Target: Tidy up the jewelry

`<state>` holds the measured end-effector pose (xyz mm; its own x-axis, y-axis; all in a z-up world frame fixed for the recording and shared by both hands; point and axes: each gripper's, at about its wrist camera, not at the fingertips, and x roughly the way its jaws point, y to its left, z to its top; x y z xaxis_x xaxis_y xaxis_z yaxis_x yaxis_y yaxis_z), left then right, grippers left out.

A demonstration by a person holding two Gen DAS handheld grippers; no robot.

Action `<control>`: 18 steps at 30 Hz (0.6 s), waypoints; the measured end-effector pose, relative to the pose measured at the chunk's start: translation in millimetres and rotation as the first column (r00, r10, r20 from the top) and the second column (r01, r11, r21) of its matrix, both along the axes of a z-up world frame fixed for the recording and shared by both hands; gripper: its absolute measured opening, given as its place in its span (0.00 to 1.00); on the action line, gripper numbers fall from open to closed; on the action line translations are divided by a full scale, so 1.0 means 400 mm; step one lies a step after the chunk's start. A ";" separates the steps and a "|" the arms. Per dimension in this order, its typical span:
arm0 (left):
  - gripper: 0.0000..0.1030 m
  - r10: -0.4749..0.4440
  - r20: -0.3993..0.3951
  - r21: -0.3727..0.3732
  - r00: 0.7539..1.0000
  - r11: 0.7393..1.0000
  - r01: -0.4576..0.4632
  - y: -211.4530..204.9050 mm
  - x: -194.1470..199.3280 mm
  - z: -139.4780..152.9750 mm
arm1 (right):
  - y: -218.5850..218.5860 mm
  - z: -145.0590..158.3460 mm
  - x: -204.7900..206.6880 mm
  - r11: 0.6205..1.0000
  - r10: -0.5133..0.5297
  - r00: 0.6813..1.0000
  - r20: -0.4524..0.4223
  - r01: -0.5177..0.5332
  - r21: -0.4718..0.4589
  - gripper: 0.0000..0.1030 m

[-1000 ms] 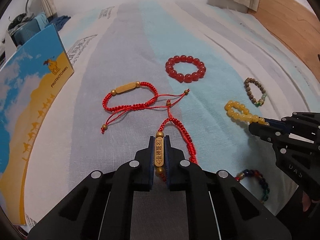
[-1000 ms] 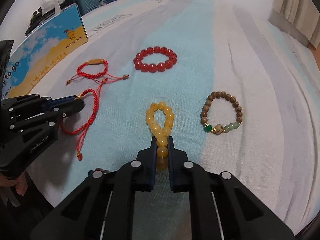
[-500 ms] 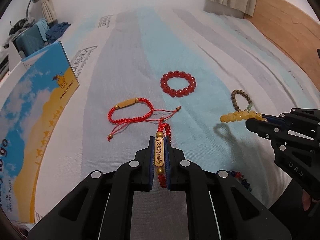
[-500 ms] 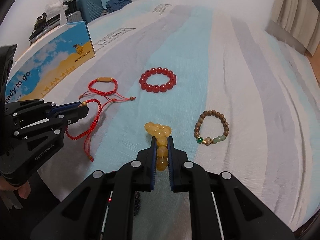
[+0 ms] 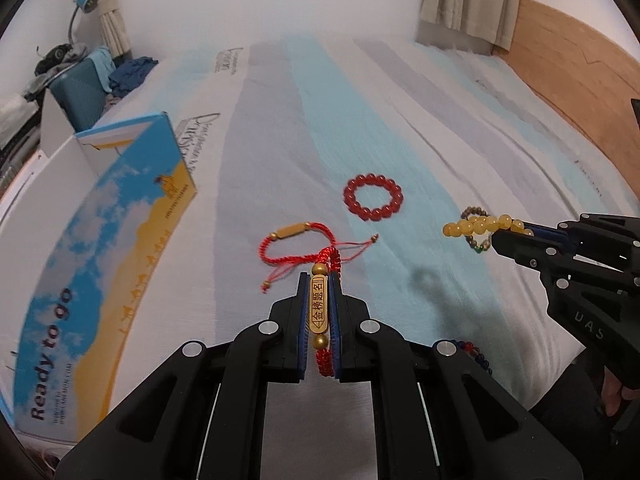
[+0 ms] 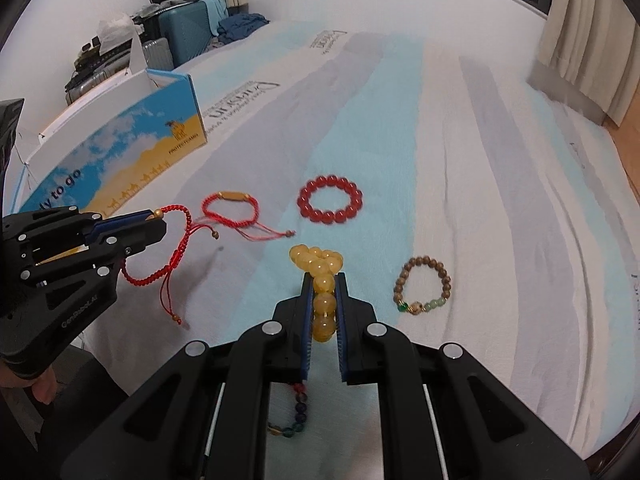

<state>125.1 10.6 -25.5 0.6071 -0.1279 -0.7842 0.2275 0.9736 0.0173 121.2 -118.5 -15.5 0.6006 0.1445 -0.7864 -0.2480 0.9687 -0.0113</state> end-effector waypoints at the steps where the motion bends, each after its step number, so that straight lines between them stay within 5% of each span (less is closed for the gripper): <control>1: 0.07 0.001 0.003 0.002 1.000 1.000 -0.002 0.007 0.000 0.009 | 0.007 0.010 0.001 1.000 0.001 1.000 0.006 -0.001 0.003 0.09; 18: 0.07 0.083 0.072 0.006 0.994 0.996 -0.084 0.154 -0.022 0.179 | 0.160 0.193 0.009 0.997 0.069 0.992 0.107 -0.070 0.010 0.09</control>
<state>116.4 72.3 46.1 0.6703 -0.0678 -0.7390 0.1434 0.9889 0.0393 124.9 -54.4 61.6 0.6694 0.1989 -0.7158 -0.3128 0.9494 -0.0287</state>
